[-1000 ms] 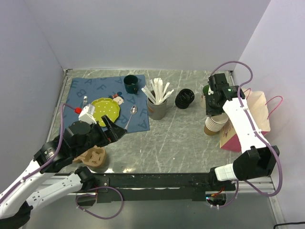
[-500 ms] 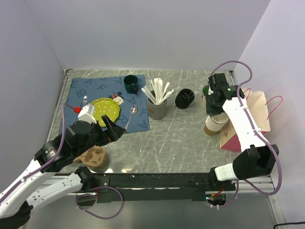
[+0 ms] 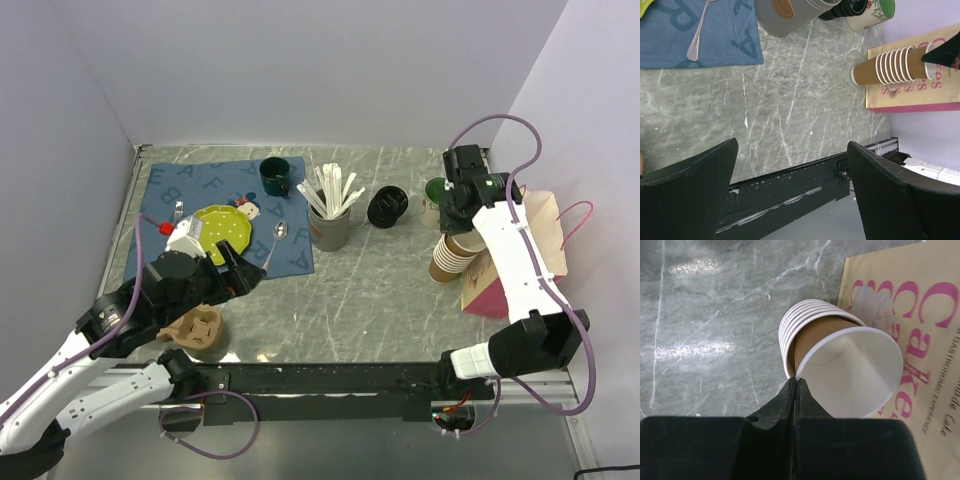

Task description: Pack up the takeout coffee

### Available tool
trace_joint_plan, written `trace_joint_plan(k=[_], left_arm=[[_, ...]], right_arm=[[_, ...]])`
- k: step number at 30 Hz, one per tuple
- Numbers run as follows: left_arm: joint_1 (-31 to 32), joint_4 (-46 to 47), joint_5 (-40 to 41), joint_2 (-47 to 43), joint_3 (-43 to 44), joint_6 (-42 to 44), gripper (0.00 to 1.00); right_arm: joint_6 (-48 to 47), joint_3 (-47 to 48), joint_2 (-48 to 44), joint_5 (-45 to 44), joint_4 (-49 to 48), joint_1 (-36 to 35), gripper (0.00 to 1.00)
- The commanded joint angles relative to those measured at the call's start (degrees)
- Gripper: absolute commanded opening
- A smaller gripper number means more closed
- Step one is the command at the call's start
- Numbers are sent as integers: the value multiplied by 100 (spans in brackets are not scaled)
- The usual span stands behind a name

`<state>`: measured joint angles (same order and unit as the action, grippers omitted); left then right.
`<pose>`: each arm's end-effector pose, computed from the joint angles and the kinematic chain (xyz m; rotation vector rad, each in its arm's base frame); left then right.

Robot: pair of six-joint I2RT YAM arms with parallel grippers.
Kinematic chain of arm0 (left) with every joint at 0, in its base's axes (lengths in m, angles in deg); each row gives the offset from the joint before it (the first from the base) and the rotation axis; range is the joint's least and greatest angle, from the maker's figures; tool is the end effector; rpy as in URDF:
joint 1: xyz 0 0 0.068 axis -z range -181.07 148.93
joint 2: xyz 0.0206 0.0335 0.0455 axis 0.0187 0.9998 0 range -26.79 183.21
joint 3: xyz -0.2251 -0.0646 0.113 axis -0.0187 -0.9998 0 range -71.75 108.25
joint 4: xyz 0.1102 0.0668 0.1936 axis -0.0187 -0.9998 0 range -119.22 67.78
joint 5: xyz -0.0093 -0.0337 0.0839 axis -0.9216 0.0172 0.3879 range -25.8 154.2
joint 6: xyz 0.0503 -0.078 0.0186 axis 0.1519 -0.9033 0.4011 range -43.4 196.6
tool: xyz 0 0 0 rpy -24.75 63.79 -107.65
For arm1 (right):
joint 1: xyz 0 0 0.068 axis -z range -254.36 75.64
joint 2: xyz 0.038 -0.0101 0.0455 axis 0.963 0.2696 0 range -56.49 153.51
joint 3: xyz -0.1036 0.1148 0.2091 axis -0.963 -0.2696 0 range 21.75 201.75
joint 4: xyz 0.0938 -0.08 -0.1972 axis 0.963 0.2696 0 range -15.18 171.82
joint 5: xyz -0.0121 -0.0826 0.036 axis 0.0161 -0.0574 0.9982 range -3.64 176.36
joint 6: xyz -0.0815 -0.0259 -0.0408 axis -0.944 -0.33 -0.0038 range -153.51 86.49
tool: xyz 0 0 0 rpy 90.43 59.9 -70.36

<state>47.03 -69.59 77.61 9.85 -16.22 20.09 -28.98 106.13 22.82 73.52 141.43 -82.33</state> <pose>0.1082 -0.0908 0.3142 -0.3102 2.1522 -0.8656 0.2564 0.0165 0.3001 -0.0039 2.6174 -0.2205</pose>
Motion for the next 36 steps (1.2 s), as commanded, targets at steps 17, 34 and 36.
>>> trace_joint_plan(k=[17, 34, 36], left_arm=[[16, -395, 1015, 343, 635, 176, 97], [16, -746, 1304, 387, 388, -351, 97], [16, -939, 1392, 440, 415, -571, 97]], right_arm=[[486, 3181, 287, -1432, 1566, -1504, 0], [3527, -799, 233, -746, -893, -5064, 0], [3816, -800, 427, -921, -930, -5399, 0]])
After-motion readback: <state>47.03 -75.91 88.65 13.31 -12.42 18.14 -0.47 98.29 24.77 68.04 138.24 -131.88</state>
